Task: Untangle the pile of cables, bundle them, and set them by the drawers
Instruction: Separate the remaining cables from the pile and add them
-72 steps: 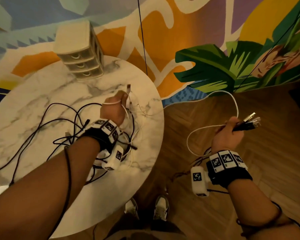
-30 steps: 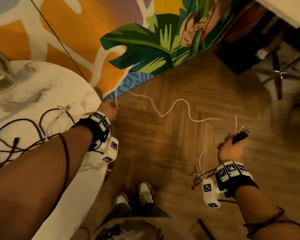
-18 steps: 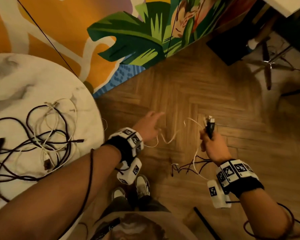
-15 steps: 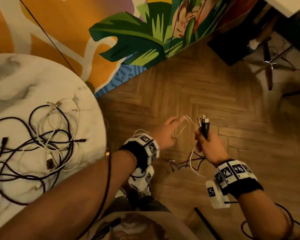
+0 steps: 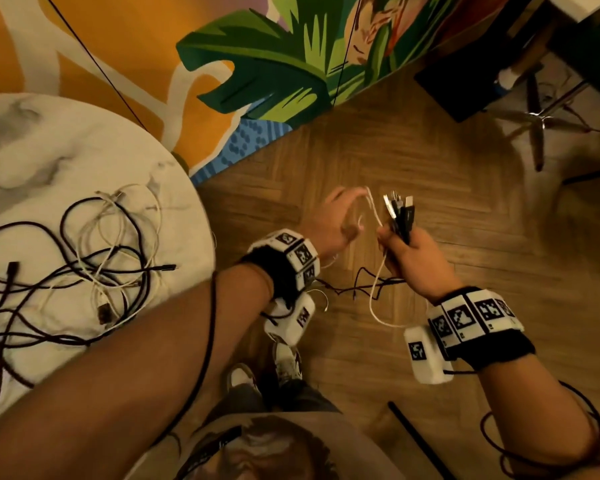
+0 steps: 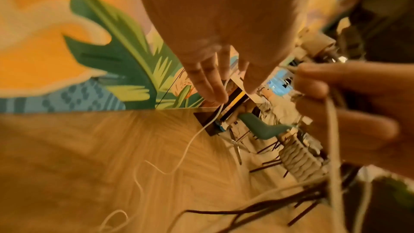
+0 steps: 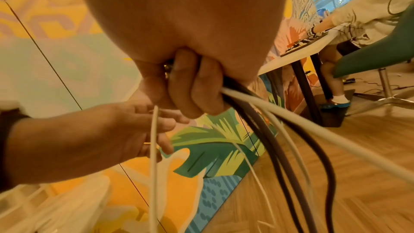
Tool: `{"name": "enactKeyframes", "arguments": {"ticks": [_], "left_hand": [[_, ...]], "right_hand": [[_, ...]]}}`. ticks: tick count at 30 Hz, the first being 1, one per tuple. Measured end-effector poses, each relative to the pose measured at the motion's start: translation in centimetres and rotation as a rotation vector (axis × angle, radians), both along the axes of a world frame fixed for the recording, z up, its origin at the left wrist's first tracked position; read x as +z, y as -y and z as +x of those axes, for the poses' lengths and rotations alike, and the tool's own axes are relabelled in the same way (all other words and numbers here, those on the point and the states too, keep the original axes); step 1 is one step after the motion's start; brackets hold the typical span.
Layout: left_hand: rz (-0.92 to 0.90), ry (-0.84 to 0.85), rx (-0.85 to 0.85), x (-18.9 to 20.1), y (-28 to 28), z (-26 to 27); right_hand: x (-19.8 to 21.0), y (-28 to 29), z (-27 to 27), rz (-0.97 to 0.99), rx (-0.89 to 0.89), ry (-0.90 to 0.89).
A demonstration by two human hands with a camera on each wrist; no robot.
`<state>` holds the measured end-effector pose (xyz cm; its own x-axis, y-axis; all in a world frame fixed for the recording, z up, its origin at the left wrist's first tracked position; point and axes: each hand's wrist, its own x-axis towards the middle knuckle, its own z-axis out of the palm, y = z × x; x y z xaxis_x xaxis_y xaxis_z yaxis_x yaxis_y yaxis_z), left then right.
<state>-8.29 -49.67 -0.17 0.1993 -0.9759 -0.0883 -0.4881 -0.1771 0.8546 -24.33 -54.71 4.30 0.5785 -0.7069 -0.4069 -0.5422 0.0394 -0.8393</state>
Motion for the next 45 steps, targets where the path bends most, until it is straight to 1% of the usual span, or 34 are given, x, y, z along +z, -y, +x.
{"name": "enactKeyframes", "arguments": {"ticks": [2, 4, 6, 7, 9, 10, 11, 12, 13, 14, 15, 16, 17, 18, 19, 20, 21, 23, 25, 26, 28, 29, 30, 31, 33, 35, 36, 37, 38, 39, 41, 42, 43, 45], "left_hand": [[-0.014, 0.085, 0.028, 0.6, 0.4, 1.4], [-0.002, 0.19, -0.069, 0.8, 0.7, 2.1], [0.092, 0.347, -0.175, 0.5, 1.0, 2.5], [0.188, 0.402, -0.171, 0.4, 1.0, 3.1], [0.368, 0.461, -0.032, 0.3, 0.9, 5.2], [0.387, 0.48, 0.073, 0.5, 0.9, 6.3], [0.355, 0.475, 0.167, 0.9, 0.9, 7.5], [0.284, 0.426, 0.225, 1.2, 1.1, 8.5], [0.214, 0.34, 0.213, 2.0, 1.3, 8.9], [0.163, 0.241, 0.128, 3.0, 1.5, 8.7], [0.148, 0.142, 0.007, 4.2, 1.7, 7.7], [0.168, 0.079, -0.113, 5.0, 1.8, 6.2], [0.206, 0.061, -0.212, 5.5, 1.7, 4.5], [0.215, 0.072, -0.284, 5.9, 1.6, 2.8], [0.199, 0.105, -0.315, 5.6, 1.5, 1.6], [0.174, 0.123, -0.31, 5.3, 1.3, 0.9], [0.148, 0.147, -0.288, 4.8, 1.2, 0.8], [0.161, 0.307, -0.269, 3.8, 0.9, 1.7], [0.303, 0.503, -0.299, 2.5, 0.0, 2.8], [0.415, 0.566, -0.316, 1.5, -0.7, 3.2], [0.634, 0.605, -0.373, -0.5, -2.3, 3.6], [0.704, 0.583, -0.393, -1.2, -3.0, 3.6], [0.726, 0.528, -0.384, -1.5, -3.4, 3.5], [0.693, 0.438, -0.354, -1.1, -3.5, 3.1], [0.472, 0.196, -0.252, 1.6, -2.6, 1.9], [0.244, -0.13, -0.139, 5.2, -1.0, 0.2], [0.172, -0.299, -0.1, 7.0, -0.3, -0.4], [0.121, -0.41, -0.085, 8.4, 0.3, -1.0], [0.08, -0.416, -0.094, 9.4, 0.6, -1.3], [0.047, -0.314, -0.129, 10.2, 0.7, -1.5], [-0.038, 0.005, -0.206, 10.5, 0.7, -1.6], [-0.088, 0.114, -0.22, 10.4, 0.6, -1.6], [-0.131, 0.169, -0.22, 10.3, 0.4, -1.5], [-0.213, 0.191, -0.201, 10.3, 0.0, -1.2]], "right_hand": [[0.9, 0.1, 0.3, -0.045, 0.043, 0.012], [1.5, 0.1, 0.4, -0.052, 0.096, 0.038], [1.7, 0.0, 0.5, -0.05, 0.094, 0.063], [1.7, 0.1, 0.4, -0.059, 0.071, 0.078], [1.7, 0.3, 0.0, -0.086, 0.024, 0.09], [1.7, 0.3, -0.3, -0.09, 0.005, 0.091], [1.7, 0.4, -0.5, -0.081, -0.016, 0.102], [1.7, 0.3, -0.8, -0.064, -0.043, 0.119], [1.8, 0.3, -0.9, -0.048, -0.073, 0.139], [1.8, 0.2, -0.9, -0.038, -0.093, 0.152], [1.8, 0.1, -0.8, -0.032, -0.096, 0.159], [1.9, 0.1, -0.6, -0.032, -0.079, 0.16], [2.0, 0.1, -0.3, -0.036, -0.05, 0.155], [2.0, 0.1, -0.2, -0.045, -0.017, 0.148], [2.0, 0.2, -0.1, -0.055, 0.003, 0.145], [2.0, 0.3, -0.1, -0.065, 0.008, 0.152], [2.0, 0.5, -0.4, -0.087, -0.009, 0.162], [2.0, 0.9, -1.2, -0.188, -0.12, 0.171], [2.1, 1.4, -2.0, -0.304, -0.289, 0.157], [2.1, 1.7, -2.2, -0.346, -0.352, 0.15], [2.4, 1.8, -2.1, -0.376, -0.417, 0.127], [2.5, 1.7, -1.8, -0.356, -0.431, 0.127], [2.6, 1.6, -1.4, -0.323, -0.439, 0.148], [2.5, 1.5, -1.0, -0.274, -0.445, 0.187], [2.4, 1.1, -0.2, -0.154, -0.441, 0.271], [2.1, 0.4, 0.5, -0.109, -0.395, 0.251], [2.0, 0.0, 1.0, -0.108, -0.358, 0.235], [2.0, -0.4, 1.3, -0.11, -0.316, 0.233], [2.1, -0.8, 1.8, -0.12, -0.26, 0.231], [2.2, -1.1, 2.2, -0.139, -0.2, 0.227], [2.3, -1.5, 2.8, -0.21, -0.076, 0.181], [2.4, -1.5, 3.2, -0.25, -0.015, 0.142], [2.4, -1.7, 3.5, -0.292, 0.039, 0.097], [2.7, -1.8, 4.1, -0.331, 0.113, 0.045]]}}
